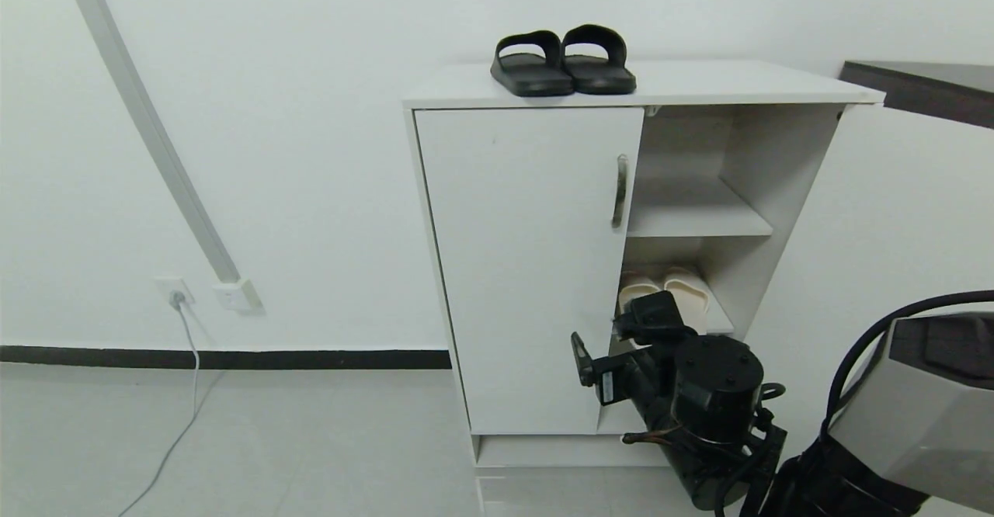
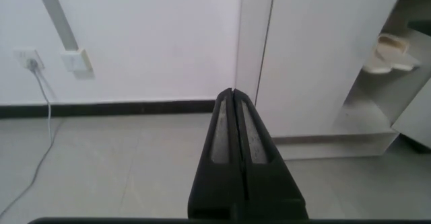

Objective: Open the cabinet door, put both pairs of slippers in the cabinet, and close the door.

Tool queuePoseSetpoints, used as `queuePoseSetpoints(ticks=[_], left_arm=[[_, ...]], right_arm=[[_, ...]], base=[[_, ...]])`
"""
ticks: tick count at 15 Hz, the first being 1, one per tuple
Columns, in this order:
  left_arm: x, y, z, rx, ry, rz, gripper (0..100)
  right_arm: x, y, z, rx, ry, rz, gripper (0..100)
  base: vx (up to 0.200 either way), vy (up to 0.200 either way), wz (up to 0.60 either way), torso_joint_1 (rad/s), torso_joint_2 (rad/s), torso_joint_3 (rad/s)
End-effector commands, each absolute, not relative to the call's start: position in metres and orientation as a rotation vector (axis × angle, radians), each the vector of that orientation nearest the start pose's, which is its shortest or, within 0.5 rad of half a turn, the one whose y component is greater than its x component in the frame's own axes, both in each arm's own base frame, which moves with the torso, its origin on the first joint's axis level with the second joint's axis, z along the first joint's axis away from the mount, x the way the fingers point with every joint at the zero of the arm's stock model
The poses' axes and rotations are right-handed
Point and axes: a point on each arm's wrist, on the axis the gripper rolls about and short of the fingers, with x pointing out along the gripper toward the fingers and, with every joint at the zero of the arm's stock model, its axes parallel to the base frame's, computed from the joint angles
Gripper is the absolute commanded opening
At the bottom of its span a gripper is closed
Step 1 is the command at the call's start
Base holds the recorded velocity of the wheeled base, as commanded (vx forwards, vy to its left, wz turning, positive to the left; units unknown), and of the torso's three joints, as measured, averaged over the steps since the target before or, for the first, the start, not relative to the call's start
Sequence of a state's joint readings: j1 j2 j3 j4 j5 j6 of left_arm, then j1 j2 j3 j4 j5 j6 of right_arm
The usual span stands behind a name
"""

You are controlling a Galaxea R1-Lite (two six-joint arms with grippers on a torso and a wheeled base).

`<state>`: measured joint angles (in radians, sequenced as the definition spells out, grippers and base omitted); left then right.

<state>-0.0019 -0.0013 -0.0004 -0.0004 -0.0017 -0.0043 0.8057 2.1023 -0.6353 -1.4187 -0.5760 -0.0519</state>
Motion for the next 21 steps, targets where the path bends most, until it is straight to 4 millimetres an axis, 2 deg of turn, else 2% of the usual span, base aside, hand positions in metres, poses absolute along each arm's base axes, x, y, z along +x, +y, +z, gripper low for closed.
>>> queuePoseSetpoints(ticks=[1, 10, 21], left_arm=[[-0.0228, 0.0000, 0.0755, -0.005, 0.000, -0.005, 0], [-0.0228, 0.0000, 0.0755, -0.003, 0.000, -0.005, 0], [-0.0228, 0.0000, 0.0755, -0.003, 0.000, -0.005, 0]], right_arm=[[0.2474, 0.2390, 0.0872, -0.085, 0.034, 0.228, 100], [0.2463, 0.2401, 0.0873, -0.086, 0.033, 0.233, 100], [0.2464, 0.2402, 0.0898, -0.085, 0.024, 0.232, 100]], base=[[0.000, 0.000, 0.00, 0.027, -0.51, -0.364], [0.000, 0.000, 0.00, 0.132, -0.47, -0.339], [0.000, 0.000, 0.00, 0.199, -0.51, -0.314]])
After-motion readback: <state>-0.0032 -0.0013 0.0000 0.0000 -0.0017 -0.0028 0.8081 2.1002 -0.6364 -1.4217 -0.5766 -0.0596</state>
